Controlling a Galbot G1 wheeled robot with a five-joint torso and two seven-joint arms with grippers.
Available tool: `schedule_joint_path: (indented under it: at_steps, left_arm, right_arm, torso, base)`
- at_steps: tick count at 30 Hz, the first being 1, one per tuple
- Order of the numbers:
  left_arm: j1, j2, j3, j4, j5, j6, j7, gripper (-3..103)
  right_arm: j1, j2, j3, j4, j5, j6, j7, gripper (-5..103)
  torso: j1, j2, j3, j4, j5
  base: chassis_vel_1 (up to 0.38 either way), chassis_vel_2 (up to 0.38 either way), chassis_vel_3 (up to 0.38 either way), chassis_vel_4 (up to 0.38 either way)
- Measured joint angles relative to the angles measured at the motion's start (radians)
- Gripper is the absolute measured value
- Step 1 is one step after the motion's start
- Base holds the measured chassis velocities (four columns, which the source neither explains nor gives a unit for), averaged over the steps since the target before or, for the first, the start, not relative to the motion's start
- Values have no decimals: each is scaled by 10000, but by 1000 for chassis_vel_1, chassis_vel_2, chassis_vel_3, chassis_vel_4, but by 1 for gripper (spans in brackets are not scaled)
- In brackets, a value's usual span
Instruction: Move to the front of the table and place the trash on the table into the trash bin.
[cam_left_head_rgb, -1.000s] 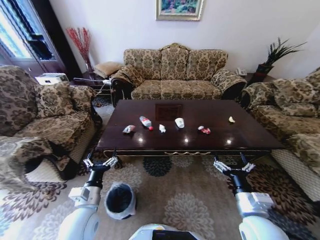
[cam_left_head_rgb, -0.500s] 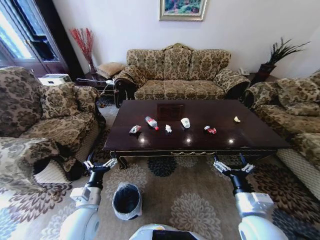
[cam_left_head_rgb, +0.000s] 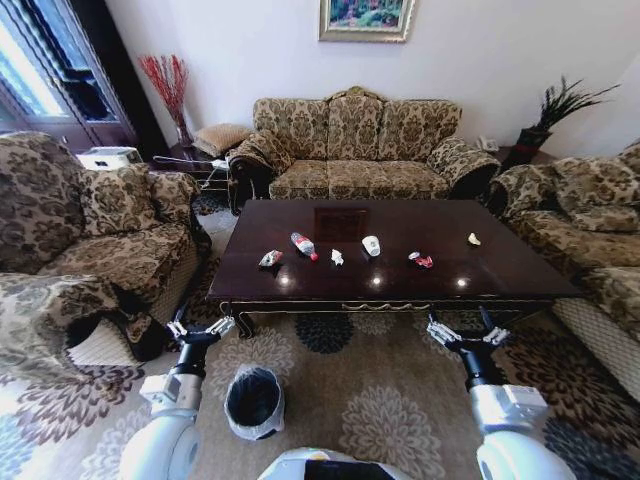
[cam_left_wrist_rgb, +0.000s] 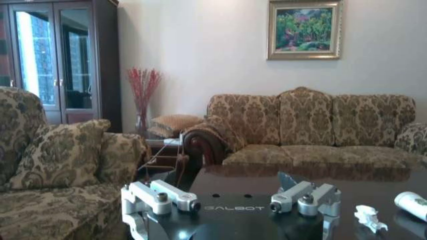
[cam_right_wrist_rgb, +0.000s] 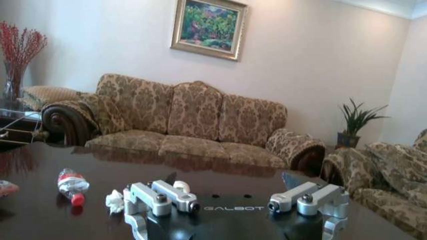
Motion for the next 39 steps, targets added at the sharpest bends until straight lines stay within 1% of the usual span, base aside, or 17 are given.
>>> schedule_joint_path:
  at_steps: [39]
  left_arm:
    - [0, 0, 0, -1, 0, 1, 0, 100]
  right_arm:
    - [0, 0, 0, 8, -1, -3, 1, 100]
  torso:
    - [0, 0, 0, 0, 1]
  base:
    - [0, 0, 0, 0]
